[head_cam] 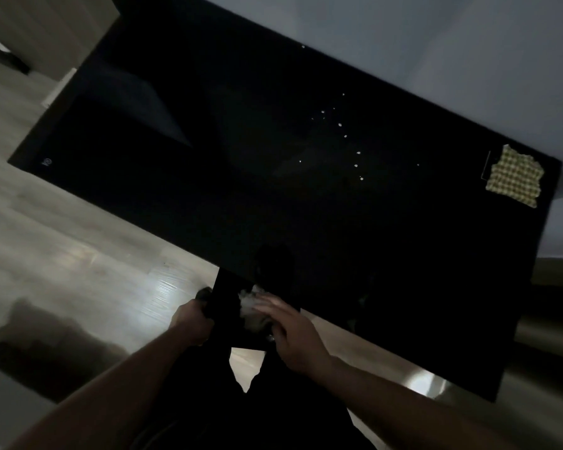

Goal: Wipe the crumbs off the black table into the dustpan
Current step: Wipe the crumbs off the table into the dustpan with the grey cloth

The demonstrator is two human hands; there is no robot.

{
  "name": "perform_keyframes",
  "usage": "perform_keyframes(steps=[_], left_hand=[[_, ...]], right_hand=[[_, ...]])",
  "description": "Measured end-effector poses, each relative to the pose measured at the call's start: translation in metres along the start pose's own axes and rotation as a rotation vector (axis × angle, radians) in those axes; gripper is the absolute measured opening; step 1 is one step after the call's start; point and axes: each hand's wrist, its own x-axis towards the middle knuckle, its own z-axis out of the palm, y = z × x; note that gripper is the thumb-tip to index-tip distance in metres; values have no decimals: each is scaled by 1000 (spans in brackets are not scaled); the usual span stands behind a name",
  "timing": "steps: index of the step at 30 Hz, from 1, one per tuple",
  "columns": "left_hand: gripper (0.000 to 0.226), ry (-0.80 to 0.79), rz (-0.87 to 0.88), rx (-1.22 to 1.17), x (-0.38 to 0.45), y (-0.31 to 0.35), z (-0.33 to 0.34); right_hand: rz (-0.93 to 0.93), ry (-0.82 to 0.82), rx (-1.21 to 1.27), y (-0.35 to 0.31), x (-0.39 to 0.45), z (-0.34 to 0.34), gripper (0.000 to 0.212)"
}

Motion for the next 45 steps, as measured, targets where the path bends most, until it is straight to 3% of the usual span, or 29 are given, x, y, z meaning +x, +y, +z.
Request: perform_keyframes(steps=[4,9,12,16,20,27,32,36,41,45], left_hand=[[44,-6,-5,1,3,-2,-3],[41,-7,-14,5,5,-1,-5],[43,4,-10,-4,8,0,-4],[49,22,-51,-28,15,-6,4],[60,4,-73,-86,29,-20,14],[41,29,-35,-107,2,15,3],[37,23,-51,-159,-3,22,0],[35,24,-62,-167,-8,23,-2],[34,-2,-65,-159,-7,17,-7],[37,-28,-62,-131,-3,15,-12]], right_hand=[[6,321,82,-2,38,-65,54],[156,610,-169,33,114,-191,48],[314,627,-328,61,154,-243,49],[322,466,-490,91,199,-275,52],[453,363,-608,97,224,-256,59],[93,245,-542,72,151,-167,63],[-97,-9,-383,35,80,-67,54],[-97,-143,-212,21,38,-5,44],[15,-78,2,-12,41,-18,54],[28,187,47,-12,92,-75,60]])
